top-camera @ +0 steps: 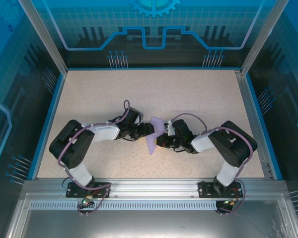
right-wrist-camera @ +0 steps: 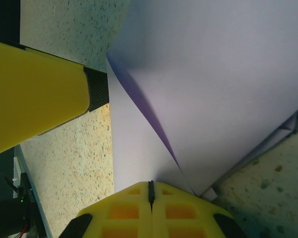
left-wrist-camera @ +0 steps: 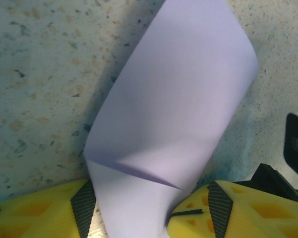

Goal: Fold a paper plane with a square sheet of paper (pick it up from the middle)
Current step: Fold the wing for the fifth time at the center of the table.

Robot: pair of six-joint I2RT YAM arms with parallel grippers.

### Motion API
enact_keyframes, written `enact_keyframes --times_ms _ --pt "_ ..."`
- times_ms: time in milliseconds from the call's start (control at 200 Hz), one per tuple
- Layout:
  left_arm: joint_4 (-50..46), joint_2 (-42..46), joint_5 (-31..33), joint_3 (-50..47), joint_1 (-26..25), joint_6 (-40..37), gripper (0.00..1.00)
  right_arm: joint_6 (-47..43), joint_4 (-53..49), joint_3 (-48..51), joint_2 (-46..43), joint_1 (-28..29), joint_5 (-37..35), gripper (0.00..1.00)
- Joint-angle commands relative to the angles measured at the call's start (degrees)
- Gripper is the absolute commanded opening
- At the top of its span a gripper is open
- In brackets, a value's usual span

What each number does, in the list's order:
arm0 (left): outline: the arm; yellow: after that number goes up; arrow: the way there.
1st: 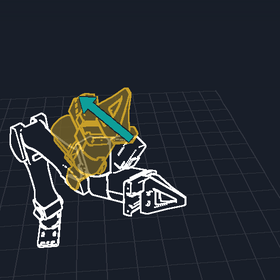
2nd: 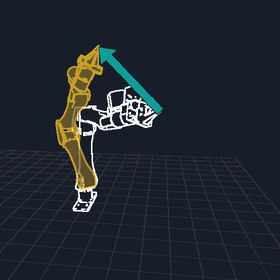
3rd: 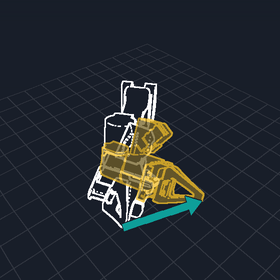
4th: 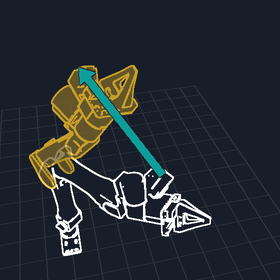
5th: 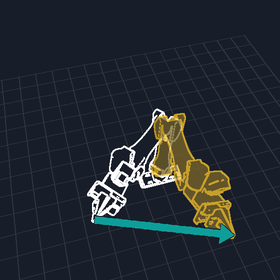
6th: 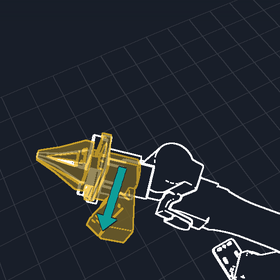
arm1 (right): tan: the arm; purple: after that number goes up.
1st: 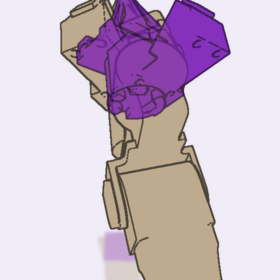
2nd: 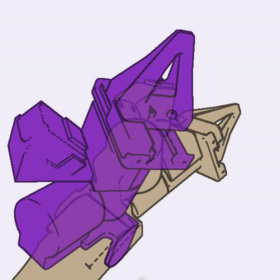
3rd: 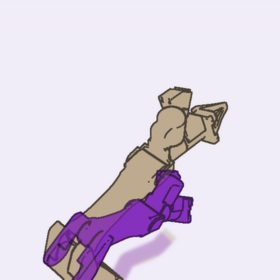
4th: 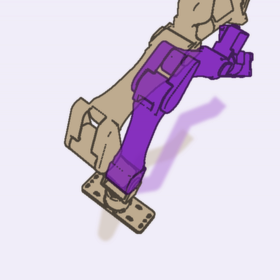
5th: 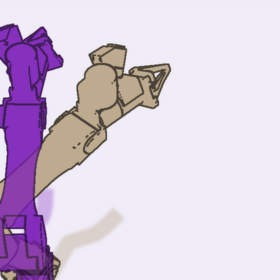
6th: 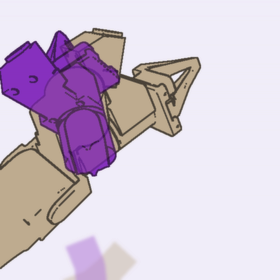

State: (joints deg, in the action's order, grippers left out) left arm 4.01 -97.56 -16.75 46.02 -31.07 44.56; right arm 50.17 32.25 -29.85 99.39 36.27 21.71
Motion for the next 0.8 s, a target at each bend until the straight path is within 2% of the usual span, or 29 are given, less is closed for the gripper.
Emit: enact_keyframes --times_ms 0,155,605,795 --pt "1.9 0.0 1.0 1.5 -0.4 0.6 0.63 -0.8 -7.8 2.3 4.2 -0.5 -4.0 0.0" --pt "0.0 1.7 1.5 2.0 -0.5 -0.6 0.6 -1.2 -8.8 2.0 3.9 -0.8 -4.0 0.0" --pt "-2.9 3.7 1.2 1.3 -0.7 -3.3 0.38 -1.8 -11.3 1.0 2.5 -1.2 -4.3 0.0" --pt "-4.5 3.5 1.8 0.9 -0.9 -5.5 0.33 -2.1 -12.2 1.1 1.5 -1.5 -4.5 0.0"
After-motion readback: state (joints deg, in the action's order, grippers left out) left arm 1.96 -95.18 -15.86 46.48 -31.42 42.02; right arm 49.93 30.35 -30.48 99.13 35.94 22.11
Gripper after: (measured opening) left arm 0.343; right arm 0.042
